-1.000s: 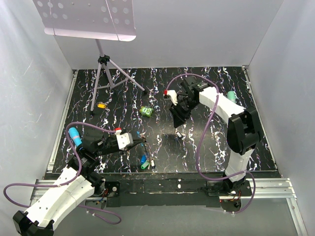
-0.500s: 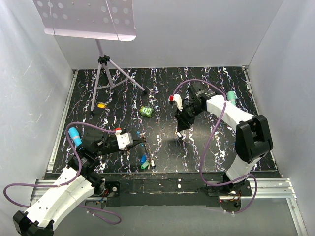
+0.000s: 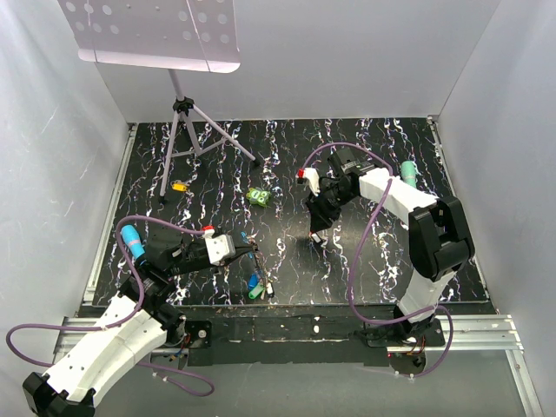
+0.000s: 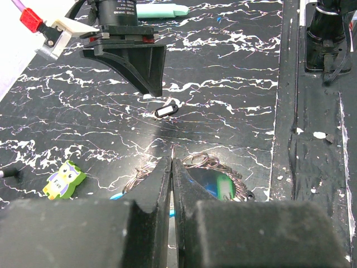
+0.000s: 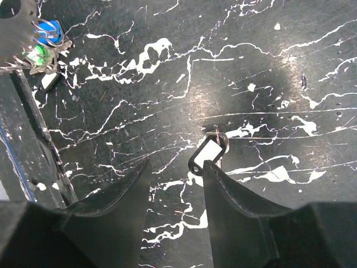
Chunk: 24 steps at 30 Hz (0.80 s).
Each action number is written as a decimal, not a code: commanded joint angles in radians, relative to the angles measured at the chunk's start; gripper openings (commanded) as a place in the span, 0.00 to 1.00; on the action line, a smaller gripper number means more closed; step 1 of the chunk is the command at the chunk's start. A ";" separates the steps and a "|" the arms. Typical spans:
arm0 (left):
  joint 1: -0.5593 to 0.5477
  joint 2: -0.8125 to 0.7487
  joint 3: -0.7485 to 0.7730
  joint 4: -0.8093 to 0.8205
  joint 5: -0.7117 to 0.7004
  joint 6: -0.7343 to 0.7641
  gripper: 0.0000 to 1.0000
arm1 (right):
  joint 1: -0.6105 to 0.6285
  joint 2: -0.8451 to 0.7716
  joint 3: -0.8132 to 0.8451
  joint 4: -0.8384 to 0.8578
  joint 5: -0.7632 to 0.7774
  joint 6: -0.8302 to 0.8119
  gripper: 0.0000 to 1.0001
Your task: Put the keys on the keyring
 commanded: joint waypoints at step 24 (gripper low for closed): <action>0.006 -0.002 0.047 0.012 -0.013 0.014 0.00 | 0.050 0.075 0.017 0.111 0.138 0.334 0.48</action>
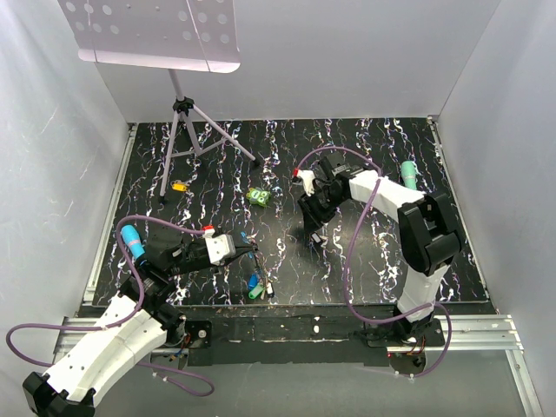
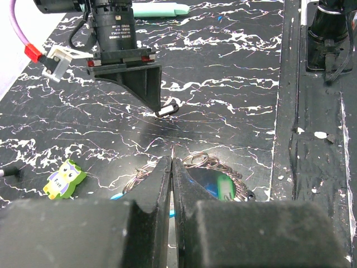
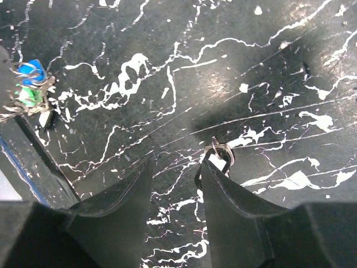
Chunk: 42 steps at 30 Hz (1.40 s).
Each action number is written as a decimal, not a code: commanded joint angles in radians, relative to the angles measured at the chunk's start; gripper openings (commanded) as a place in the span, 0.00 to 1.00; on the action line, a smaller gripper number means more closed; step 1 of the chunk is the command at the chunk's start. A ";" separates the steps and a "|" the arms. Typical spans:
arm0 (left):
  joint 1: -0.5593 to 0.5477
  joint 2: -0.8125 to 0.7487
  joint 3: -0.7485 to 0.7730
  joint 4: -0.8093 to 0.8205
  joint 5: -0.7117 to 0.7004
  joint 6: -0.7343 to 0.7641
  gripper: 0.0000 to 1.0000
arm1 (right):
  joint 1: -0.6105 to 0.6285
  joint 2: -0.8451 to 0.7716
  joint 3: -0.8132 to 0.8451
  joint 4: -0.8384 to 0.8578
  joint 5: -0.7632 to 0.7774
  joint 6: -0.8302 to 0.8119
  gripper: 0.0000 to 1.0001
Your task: Put the keys on the keyring
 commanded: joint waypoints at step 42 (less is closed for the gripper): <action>0.006 0.003 0.047 0.010 -0.003 0.017 0.00 | 0.056 0.185 0.215 -0.171 0.217 -0.183 0.39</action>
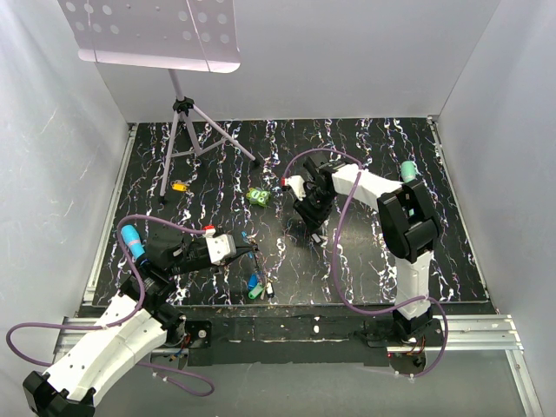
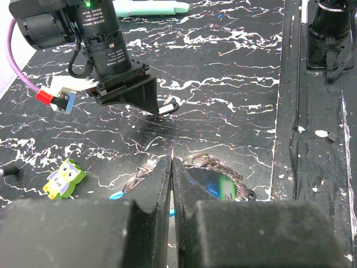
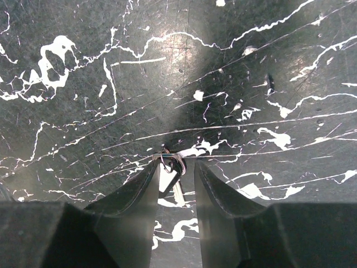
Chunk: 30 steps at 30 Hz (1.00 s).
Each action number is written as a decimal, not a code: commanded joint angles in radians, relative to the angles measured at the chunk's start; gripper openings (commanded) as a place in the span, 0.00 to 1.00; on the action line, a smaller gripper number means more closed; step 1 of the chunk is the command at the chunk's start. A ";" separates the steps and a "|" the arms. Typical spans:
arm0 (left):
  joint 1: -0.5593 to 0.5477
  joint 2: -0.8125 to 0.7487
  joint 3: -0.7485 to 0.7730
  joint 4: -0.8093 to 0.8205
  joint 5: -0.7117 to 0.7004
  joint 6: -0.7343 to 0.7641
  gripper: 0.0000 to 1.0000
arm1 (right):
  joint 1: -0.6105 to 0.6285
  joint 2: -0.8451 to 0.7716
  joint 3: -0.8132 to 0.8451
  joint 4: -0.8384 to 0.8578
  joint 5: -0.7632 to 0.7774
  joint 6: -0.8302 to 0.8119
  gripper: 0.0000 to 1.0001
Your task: Put the keys on the keyring
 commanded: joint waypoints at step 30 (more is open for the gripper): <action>0.006 -0.001 0.047 0.012 -0.003 0.009 0.00 | 0.014 0.038 0.066 -0.055 -0.025 -0.038 0.27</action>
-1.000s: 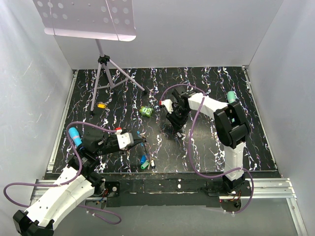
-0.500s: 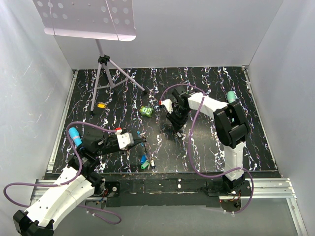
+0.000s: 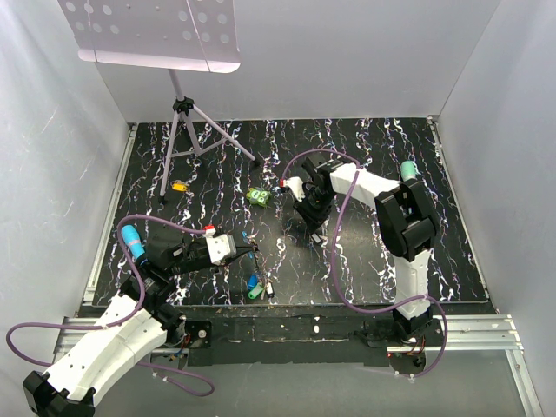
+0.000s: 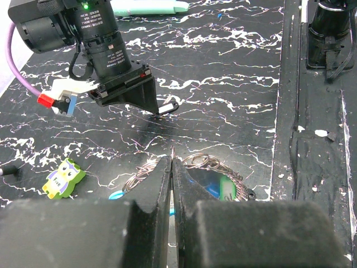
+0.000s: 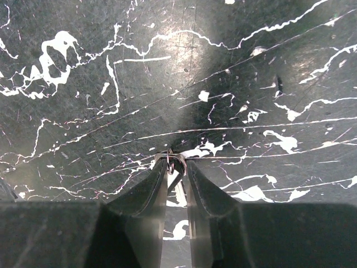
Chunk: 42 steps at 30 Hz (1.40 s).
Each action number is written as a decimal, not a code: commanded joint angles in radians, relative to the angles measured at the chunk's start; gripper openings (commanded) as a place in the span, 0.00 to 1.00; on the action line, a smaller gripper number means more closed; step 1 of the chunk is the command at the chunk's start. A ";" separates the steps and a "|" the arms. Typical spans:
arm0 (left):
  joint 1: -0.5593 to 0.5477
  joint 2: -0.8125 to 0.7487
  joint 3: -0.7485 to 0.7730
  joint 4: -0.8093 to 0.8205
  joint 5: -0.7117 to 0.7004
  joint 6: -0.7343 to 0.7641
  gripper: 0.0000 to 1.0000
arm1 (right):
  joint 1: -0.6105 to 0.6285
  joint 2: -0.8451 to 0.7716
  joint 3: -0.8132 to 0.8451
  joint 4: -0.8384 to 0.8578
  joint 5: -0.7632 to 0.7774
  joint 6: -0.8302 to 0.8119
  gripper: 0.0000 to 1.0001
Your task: Put the keys on the keyring
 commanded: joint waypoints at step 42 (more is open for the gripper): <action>0.006 -0.045 0.029 0.070 -0.018 -0.017 0.00 | 0.012 -0.295 0.053 -0.136 -0.073 -0.154 0.01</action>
